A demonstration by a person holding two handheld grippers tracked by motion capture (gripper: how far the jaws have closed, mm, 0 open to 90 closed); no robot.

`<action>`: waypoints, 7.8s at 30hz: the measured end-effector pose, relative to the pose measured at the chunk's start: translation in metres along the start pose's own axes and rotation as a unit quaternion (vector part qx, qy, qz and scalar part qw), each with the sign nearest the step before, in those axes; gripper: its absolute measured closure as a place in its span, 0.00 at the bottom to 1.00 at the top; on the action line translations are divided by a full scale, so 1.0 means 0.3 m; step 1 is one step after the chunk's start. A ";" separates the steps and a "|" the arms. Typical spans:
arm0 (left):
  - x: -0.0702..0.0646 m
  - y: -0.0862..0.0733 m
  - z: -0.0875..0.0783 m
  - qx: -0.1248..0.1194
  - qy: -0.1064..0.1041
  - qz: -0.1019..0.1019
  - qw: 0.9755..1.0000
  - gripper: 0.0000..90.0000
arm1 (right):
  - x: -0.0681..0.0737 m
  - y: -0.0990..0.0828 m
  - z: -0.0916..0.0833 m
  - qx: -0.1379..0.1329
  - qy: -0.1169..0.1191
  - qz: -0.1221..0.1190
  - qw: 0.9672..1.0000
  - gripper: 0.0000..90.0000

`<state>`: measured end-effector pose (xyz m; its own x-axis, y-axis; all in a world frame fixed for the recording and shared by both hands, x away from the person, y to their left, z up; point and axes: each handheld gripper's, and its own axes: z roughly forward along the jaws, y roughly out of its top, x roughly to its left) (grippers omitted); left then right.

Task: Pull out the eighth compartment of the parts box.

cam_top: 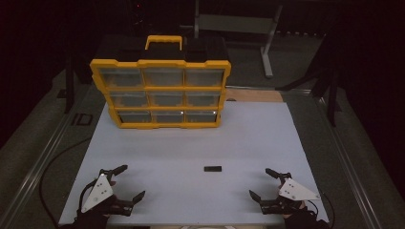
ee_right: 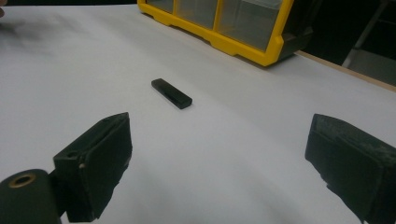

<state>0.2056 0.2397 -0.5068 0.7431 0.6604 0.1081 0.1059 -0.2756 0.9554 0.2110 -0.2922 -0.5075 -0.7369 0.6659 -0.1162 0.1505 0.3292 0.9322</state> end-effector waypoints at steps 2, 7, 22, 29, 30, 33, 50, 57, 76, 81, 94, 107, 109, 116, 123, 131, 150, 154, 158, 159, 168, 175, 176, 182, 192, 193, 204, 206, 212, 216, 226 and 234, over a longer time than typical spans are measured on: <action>-0.001 0.001 0.001 0.001 0.000 0.001 1.000 0.00 | 0.001 -0.001 0.001 0.001 0.001 -0.002 1.000 0.08; -0.001 0.000 0.006 0.004 -0.002 0.001 1.000 0.00 | -0.002 -0.003 0.000 0.000 0.001 0.000 1.000 0.08; -0.006 0.000 0.008 0.004 -0.002 0.011 1.000 0.00 | 0.008 0.004 -0.005 -0.002 -0.003 -0.012 1.000 0.08; -0.006 0.003 0.003 0.001 0.003 0.017 1.000 0.00 | 0.011 0.009 -0.011 -0.010 -0.010 -0.015 1.000 0.08; -0.007 0.005 0.002 0.001 0.003 0.018 1.000 0.00 | 0.011 0.010 -0.012 -0.011 -0.012 -0.016 1.000 0.08; -0.007 0.012 0.001 0.000 0.008 0.021 1.000 0.00 | 0.009 0.008 -0.010 -0.009 -0.012 -0.015 1.000 0.08; 0.011 0.134 -0.005 -0.005 0.013 0.057 0.998 0.00 | 0.012 0.012 -0.007 -0.007 -0.013 -0.019 1.000 0.08; 0.036 0.185 -0.004 0.000 0.016 0.077 0.997 0.00 | 0.012 0.013 -0.008 -0.009 -0.015 -0.020 1.000 0.08; 0.073 0.322 0.054 -0.006 0.007 0.125 0.992 0.00 | 0.014 0.013 -0.008 -0.007 -0.015 -0.021 1.000 0.08; 0.085 0.351 0.078 -0.002 0.003 0.137 0.991 0.00 | 0.014 0.014 -0.007 -0.008 -0.015 -0.021 1.000 0.08; 0.097 0.400 0.145 0.013 0.002 0.172 0.985 0.00 | 0.015 0.016 -0.008 -0.011 -0.015 -0.019 1.000 0.08; 0.091 0.420 0.247 0.042 0.011 0.216 0.975 0.00 | 0.016 0.016 -0.007 -0.008 -0.014 -0.018 1.000 0.08; 0.089 0.420 0.266 0.048 0.013 0.228 0.972 0.00 | 0.016 0.015 -0.007 -0.008 -0.013 -0.018 1.000 0.08; 0.089 0.428 0.322 0.058 0.015 0.254 0.965 0.00 | 0.015 0.015 -0.008 -0.007 -0.012 -0.018 1.000 0.08; 0.091 0.426 0.368 0.074 0.013 0.280 0.957 0.00 | 0.016 0.015 -0.007 -0.006 -0.011 -0.017 1.000 0.08; 0.093 0.411 0.416 0.082 0.012 0.298 0.951 0.00 | 0.015 0.014 -0.008 -0.006 -0.011 -0.017 1.000 0.08; 0.095 0.390 0.529 0.101 0.017 0.351 0.931 0.00 | 0.015 0.014 -0.008 -0.005 -0.010 -0.017 1.000 0.08; 0.099 0.388 0.552 0.101 0.020 0.356 0.929 0.01 | 0.015 0.014 -0.008 -0.006 -0.009 -0.016 1.000 0.08; 0.104 0.384 0.578 0.106 0.023 0.359 0.927 0.01 | 0.015 0.013 -0.008 -0.006 -0.010 -0.016 1.000 0.08; 0.105 0.381 0.583 0.108 0.024 0.362 0.926 0.01 | 0.015 0.013 -0.009 -0.005 -0.010 -0.015 1.000 0.08; 0.124 0.360 0.624 0.113 0.031 0.381 0.917 0.07 | 0.013 0.012 -0.008 -0.006 -0.010 -0.014 1.000 0.08; 0.137 0.347 0.649 0.117 0.036 0.401 0.908 0.15 | 0.012 0.012 -0.009 -0.007 -0.010 -0.013 1.000 0.08; 0.139 0.344 0.652 0.118 0.037 0.406 0.905 0.17 | 0.012 0.011 -0.009 -0.007 -0.010 -0.011 1.000 0.08; 0.149 0.324 0.673 0.129 0.052 0.426 0.894 0.21 | 0.012 0.012 -0.011 -0.008 -0.011 -0.011 1.000 0.08; 0.155 0.303 0.706 0.142 0.083 0.448 0.879 0.31 | 0.015 0.015 -0.012 -0.008 -0.009 -0.010 1.000 0.08; 0.154 0.301 0.709 0.146 0.085 0.450 0.877 0.33 | 0.016 0.016 -0.012 -0.008 -0.008 -0.009 1.000 0.08; 0.146 0.284 0.735 0.159 0.124 0.474 0.857 0.49 | 0.018 0.020 -0.013 -0.010 -0.005 -0.008 1.000 0.08; 0.146 0.281 0.739 0.159 0.130 0.475 0.855 0.50 | 0.018 0.020 -0.013 -0.009 -0.005 -0.010 1.000 0.08; 0.151 0.274 0.750 0.177 0.138 0.474 0.851 0.56 | 0.018 0.020 -0.012 -0.009 -0.005 -0.010 1.000 0.08; 0.149 0.270 0.760 0.188 0.145 0.470 0.850 0.60 | 0.019 0.018 -0.011 -0.008 -0.002 -0.007 1.000 0.08; 0.153 0.281 0.780 0.211 0.167 0.474 0.839 0.65 | 0.021 0.018 -0.010 -0.005 -0.001 -0.005 1.000 0.08; 0.132 0.293 0.798 0.234 0.187 0.494 0.816 0.74 | 0.023 0.018 -0.008 -0.004 0.001 -0.010 1.000 0.08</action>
<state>0.4026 0.0742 -0.4843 0.3744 0.0960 0.9223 -0.1174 -0.9817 0.1499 0.2052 -0.2876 -0.5025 -0.7408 0.6581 -0.1343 0.1304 0.3371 0.9324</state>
